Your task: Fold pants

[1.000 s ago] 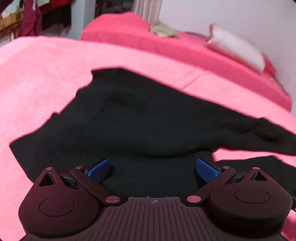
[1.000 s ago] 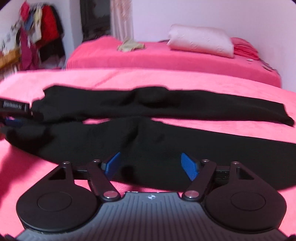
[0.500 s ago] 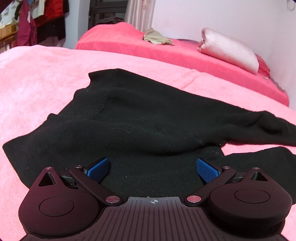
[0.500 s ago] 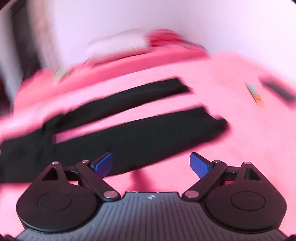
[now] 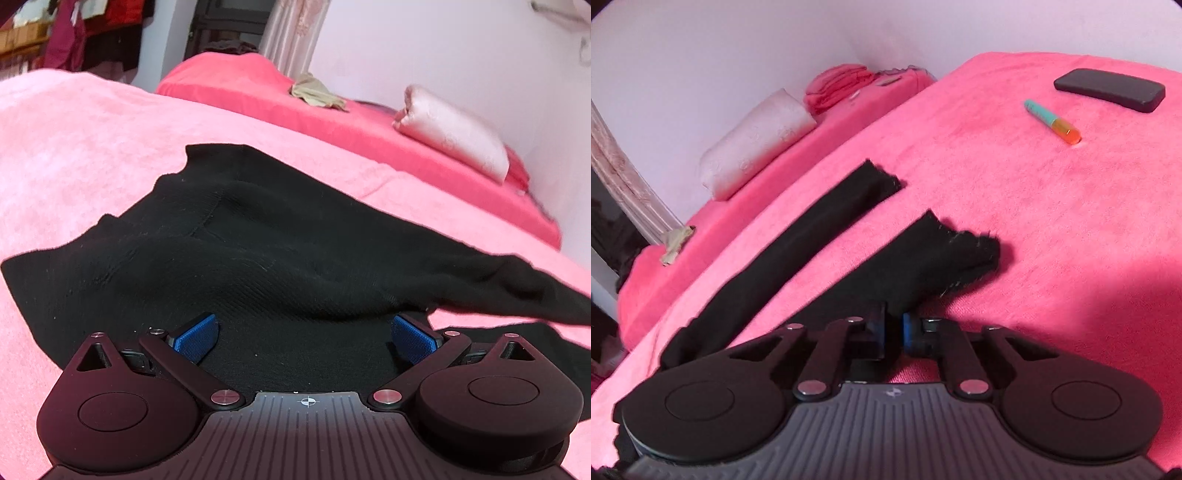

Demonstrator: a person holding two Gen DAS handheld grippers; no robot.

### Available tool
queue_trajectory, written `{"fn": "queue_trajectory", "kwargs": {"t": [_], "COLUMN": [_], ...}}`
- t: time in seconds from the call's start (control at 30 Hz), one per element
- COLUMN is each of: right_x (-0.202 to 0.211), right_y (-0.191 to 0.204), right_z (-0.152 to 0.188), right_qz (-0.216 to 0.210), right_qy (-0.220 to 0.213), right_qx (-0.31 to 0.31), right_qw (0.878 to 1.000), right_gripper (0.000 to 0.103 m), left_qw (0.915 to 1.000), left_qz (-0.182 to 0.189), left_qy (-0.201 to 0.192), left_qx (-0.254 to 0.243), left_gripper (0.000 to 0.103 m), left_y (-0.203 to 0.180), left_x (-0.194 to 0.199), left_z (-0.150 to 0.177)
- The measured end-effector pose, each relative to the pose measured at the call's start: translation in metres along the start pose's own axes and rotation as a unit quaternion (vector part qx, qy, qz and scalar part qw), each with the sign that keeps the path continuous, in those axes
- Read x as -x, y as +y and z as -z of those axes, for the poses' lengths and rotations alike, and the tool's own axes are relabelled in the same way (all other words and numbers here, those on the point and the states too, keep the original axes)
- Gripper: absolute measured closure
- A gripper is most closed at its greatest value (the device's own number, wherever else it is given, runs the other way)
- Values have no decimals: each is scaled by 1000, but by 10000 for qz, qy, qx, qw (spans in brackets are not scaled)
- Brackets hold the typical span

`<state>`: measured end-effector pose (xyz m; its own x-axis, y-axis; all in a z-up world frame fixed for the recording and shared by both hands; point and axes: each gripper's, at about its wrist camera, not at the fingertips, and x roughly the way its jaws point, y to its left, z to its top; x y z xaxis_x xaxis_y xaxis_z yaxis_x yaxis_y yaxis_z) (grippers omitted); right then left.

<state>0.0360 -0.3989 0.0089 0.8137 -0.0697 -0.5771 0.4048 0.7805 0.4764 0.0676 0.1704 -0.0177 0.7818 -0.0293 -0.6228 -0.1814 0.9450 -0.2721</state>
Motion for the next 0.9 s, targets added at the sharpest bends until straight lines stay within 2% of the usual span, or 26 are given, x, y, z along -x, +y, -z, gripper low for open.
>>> {"fn": "queue_trajectory", "kwargs": {"t": [0.07,0.1,0.2,0.23,0.27,0.33,0.4,0.43,0.47,0.57,0.67,0.73,0.83,0.9], "right_x": [7,-2,1,11,21,42,54,58,62,66,63,60,56,57], "right_y": [-11,-19,-22,-17,-11,13,44,64,84,149,218,265,324,356], "right_z": [-4,-5,-8,-8,-5,6,26,41,59,113,167,202,254,288], "right_qz": [271,409,330,376,493,747,537,327,90,-925,-1961,-2566,-3135,-3322], "right_qy": [-175,35,150,-3,-275,-726,-856,-819,-755,-416,20,322,563,584], "right_qx": [-21,-121,-205,-179,-51,627,1533,2053,2533,3639,4427,4841,5417,5793], "right_qw": [9995,9991,9991,9991,9984,9926,9830,9747,9644,9259,8750,8360,7779,7421], "right_gripper": [94,94,91,77,70,64,55,48,43,41,42,45,54,54], "left_qw": [9999,9999,10000,10000,9999,9996,9988,9984,9982,9982,9985,9980,9959,9948], "left_qz": [61,69,52,60,76,170,265,282,268,119,-105,-398,-785,-875], "left_qy": [-26,-31,-20,-7,12,86,201,278,342,472,452,434,398,385], "left_qx": [84,95,68,70,78,193,356,410,420,354,286,233,203,352], "left_gripper": [0,0,0,0,0,0,0,0,0,0,0,0,0,0], "left_y": [2,2,1,2,2,6,13,15,18,29,49,64,88,106], "left_x": [1,1,1,1,1,2,4,7,11,27,44,55,65,70], "left_z": [0,0,0,-1,-2,-5,-10,-13,-15,-24,-31,-34,-37,-38]}}
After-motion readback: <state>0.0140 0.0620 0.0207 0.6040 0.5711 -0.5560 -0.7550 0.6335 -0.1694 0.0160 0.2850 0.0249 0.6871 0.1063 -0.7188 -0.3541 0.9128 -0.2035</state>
